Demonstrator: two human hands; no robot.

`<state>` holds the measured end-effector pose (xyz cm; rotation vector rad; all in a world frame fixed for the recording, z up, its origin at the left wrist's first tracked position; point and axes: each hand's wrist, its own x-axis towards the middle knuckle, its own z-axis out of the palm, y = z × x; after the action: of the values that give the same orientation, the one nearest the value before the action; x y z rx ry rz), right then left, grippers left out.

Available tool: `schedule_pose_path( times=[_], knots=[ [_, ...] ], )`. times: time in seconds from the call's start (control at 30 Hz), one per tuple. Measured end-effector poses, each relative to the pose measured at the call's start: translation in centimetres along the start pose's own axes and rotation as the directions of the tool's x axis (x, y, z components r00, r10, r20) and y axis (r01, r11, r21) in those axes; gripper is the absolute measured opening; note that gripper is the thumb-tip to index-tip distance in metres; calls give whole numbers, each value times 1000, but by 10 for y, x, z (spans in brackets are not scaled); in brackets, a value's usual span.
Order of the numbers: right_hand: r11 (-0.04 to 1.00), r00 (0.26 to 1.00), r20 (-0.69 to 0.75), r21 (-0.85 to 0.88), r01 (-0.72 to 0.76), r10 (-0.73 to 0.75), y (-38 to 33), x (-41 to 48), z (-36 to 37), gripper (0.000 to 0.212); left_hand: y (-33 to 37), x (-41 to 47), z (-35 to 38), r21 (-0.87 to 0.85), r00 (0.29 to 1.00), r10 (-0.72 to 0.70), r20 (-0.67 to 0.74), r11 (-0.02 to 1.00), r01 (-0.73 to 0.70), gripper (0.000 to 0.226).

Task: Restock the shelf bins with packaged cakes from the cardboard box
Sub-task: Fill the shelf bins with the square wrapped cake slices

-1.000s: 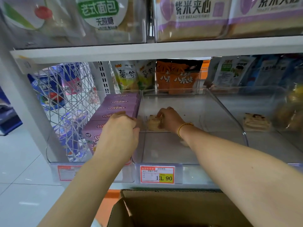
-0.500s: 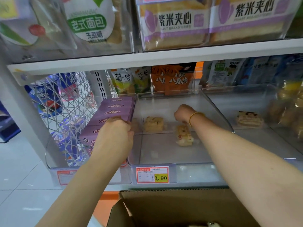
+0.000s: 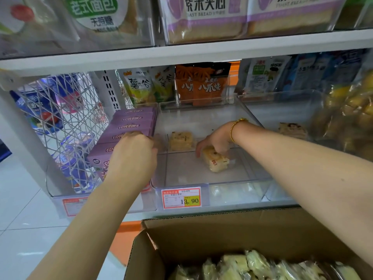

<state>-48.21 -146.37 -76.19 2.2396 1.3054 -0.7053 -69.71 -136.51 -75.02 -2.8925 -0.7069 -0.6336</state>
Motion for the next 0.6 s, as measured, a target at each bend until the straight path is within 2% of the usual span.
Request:
schedule_pose_path(
  times=[0.1, 0.17, 0.23, 0.33, 0.5, 0.6],
  knots=[
    [990, 989, -67, 67, -128, 132, 5, 2, 3, 77, 0, 1, -1, 0, 1000, -7, 20, 1000, 7, 24],
    [959, 949, -163, 136, -249, 269, 8, 5, 6, 58, 0, 0, 0, -9, 1000, -18, 22, 1000, 18, 24],
    [922, 902, -227, 215, -321, 367, 7, 11, 9, 49, 0, 0, 1, -14, 1000, -19, 17, 1000, 19, 24],
    [895, 870, -271, 302, -328, 411, 4, 19, 10, 39, 0, 1, 1, -26, 1000, -12, -1, 1000, 12, 22],
    [841, 825, -314, 441, -312, 470, 12, 15, 16, 33, -1, 0, 2, -35, 1000, -2, -28, 999, 1, 22],
    [792, 772, -355, 535, -294, 527, 14, 23, 22, 33, -2, 0, 4, -40, 999, -2, -34, 999, 1, 21]
  ],
)
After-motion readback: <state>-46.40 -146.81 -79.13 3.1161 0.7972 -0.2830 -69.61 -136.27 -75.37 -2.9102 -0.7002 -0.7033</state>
